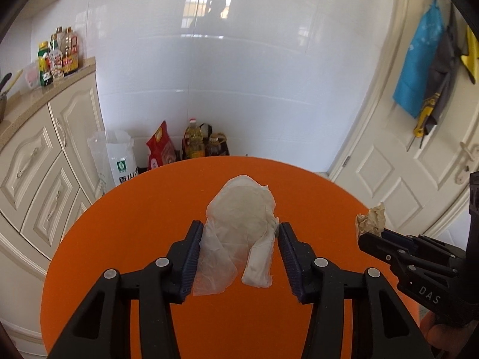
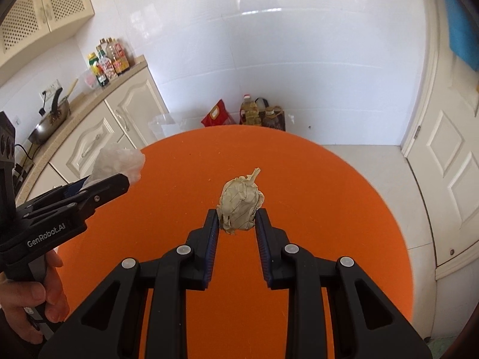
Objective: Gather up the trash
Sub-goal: 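Lift the tissue and paper ball and turn toward the blue bin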
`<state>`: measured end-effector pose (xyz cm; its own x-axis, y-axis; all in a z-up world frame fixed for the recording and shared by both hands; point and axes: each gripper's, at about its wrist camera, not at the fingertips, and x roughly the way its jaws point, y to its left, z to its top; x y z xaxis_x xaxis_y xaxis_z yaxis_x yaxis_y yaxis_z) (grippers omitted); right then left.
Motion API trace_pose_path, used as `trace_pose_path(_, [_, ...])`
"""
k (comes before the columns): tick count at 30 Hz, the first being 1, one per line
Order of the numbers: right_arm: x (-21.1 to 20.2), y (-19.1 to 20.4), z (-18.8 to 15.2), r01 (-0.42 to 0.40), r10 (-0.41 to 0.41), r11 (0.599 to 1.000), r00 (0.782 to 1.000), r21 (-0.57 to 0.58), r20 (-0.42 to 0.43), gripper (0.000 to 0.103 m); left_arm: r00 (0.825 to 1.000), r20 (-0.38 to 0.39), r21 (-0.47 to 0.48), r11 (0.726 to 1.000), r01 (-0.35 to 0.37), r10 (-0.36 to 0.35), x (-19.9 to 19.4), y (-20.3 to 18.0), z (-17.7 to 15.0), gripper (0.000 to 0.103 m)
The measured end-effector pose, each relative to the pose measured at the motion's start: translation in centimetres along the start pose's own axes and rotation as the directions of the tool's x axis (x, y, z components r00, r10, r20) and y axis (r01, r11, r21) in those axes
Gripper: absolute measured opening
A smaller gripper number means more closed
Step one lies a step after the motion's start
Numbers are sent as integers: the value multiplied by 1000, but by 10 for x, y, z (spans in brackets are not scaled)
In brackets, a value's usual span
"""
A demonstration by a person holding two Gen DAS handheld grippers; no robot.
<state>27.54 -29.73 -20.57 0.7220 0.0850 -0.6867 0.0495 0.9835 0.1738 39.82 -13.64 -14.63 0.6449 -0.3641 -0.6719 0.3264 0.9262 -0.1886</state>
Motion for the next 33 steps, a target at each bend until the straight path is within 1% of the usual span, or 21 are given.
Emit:
trace_pose_path(3, [-38, -6, -10, 14, -14, 1000, 999, 6, 47, 25, 999, 32, 17, 1000, 23, -23, -22, -14, -10, 46])
trace_pose_path(8, [-95, -20, -26, 37, -41, 999, 992, 34, 122, 25, 994, 70, 71, 994, 82, -87, -55, -42, -32, 46])
trace_pose_path(14, [-153, -44, -49, 87, -102, 993, 977, 82, 188, 25, 980, 79, 152, 974, 169, -183, -96, -75, -69, 46])
trace_pose_path(16, [-171, -55, -56, 106, -127, 989, 970, 106, 207, 25, 974, 75, 189, 962, 196, -213, -104, -90, -78, 46])
trace_pose_path(17, [-179, -60, -60, 115, -138, 986, 967, 118, 216, 25, 971, 72, 202, 957, 208, -226, -114, -98, -79, 46])
trace_pose_path(22, [-223, -94, -85, 166, -212, 968, 945, 190, 251, 25, 953, 41, 270, 922, 278, -300, -120, -136, -89, 46])
trace_pose_path(24, [-238, -110, -95, 188, -244, 956, 935, 223, 256, 25, 947, 29, 294, 908, 299, -321, -121, -145, -83, 46])
trace_pose_path(25, [-245, -119, -101, 203, -264, 949, 930, 241, 257, 25, 943, 23, 311, 899, 310, -333, -122, -152, -87, 46])
trace_pose_path(29, [-269, -153, -123, 249, -329, 919, 911, 305, 249, 25, 928, -6, 354, 867, 351, -373, -113, -171, -77, 46])
trace_pose_path(33, [-286, -187, -148, 284, -382, 885, 896, 368, 227, 25, 912, -56, 395, 829, 395, -407, -105, -195, -79, 46])
